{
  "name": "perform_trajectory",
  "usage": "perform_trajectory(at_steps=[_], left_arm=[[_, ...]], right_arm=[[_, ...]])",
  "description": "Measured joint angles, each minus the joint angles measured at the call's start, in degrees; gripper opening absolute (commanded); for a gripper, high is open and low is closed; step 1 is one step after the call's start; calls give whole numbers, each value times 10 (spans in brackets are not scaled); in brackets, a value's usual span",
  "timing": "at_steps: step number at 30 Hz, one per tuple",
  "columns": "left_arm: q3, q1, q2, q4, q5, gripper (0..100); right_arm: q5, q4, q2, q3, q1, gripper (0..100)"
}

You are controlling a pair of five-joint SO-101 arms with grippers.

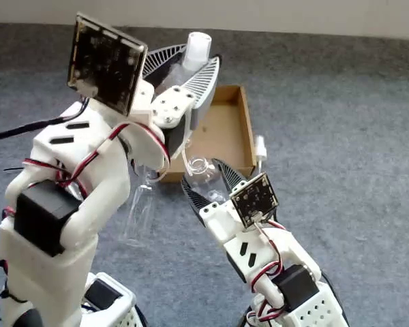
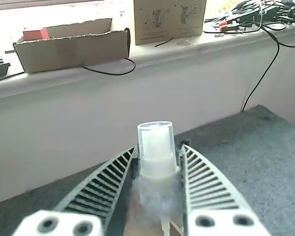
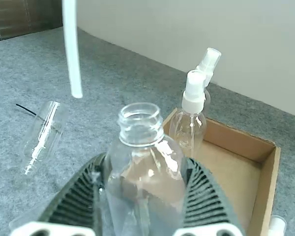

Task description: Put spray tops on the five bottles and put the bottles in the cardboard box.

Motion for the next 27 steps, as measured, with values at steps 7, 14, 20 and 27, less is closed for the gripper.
perform_trajectory(at_steps=[7,14,20,27], left_arm=[[-4,7,-3,5,0,5],[57,7,-3,-37,0,5],[98,8,-2,-83,0,5],[98,7,-2,-98,-9,5]], right_arm=[[0,-2,-1,0,0,4],[0,-2,-1,0,1,4],[0,-2,-1,0,1,4],[0,-2,-1,0,1,4]])
